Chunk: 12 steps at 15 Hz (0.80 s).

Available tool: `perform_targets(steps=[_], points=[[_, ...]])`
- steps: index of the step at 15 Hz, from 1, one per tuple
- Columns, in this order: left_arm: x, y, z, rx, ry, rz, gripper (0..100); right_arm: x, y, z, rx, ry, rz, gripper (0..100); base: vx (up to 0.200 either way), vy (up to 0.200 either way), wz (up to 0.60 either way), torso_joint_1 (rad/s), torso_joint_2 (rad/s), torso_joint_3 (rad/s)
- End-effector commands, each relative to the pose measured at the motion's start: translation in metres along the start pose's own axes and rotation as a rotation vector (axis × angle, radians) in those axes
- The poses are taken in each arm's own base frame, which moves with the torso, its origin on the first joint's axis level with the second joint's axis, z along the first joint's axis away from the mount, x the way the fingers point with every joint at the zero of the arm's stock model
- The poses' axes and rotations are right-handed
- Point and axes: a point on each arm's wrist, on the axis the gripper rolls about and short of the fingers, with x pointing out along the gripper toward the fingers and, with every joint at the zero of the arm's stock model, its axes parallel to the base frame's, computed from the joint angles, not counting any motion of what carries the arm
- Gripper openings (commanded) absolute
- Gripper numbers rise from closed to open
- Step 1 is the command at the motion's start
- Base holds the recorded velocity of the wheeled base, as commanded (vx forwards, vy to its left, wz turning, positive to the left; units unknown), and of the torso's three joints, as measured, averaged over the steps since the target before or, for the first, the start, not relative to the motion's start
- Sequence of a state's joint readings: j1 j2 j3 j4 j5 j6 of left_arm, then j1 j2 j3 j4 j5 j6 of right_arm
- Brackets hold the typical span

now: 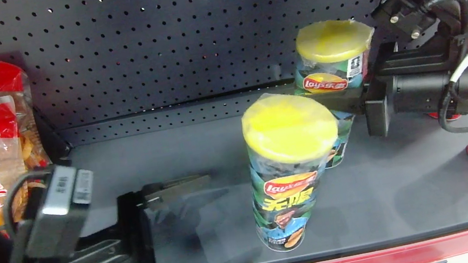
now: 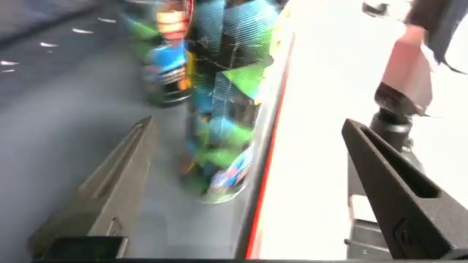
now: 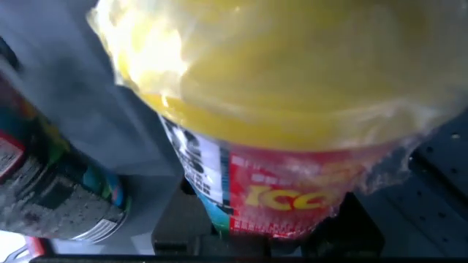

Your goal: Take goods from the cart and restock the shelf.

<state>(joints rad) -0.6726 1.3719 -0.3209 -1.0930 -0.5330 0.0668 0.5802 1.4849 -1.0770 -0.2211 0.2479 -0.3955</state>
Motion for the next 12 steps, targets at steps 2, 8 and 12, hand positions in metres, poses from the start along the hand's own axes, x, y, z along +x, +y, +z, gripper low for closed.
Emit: perform_targets(steps=[2, 8, 12], points=[[-0.079, 0.013, 0.032, 0.082, -0.129, 0.402, 100, 0.002, -0.010, 0.013, -0.009, -0.038, -0.034, 0, 0.000, 0.000, 0.00, 0.000, 0.00, 0.000], [-0.154, -0.043, 0.000, 0.168, -0.140, 0.921, 100, 0.002, -0.014, 0.020, -0.014, -0.061, -0.043, 0, 0.000, 0.000, 0.00, 0.000, 0.00, 0.000], [-0.165, -0.089, -0.028, 0.225, -0.017, 1.121, 100, 0.007, -0.016, 0.021, -0.015, -0.066, -0.039, 0, 0.000, 0.000, 0.00, 0.000, 0.00, 0.000]])
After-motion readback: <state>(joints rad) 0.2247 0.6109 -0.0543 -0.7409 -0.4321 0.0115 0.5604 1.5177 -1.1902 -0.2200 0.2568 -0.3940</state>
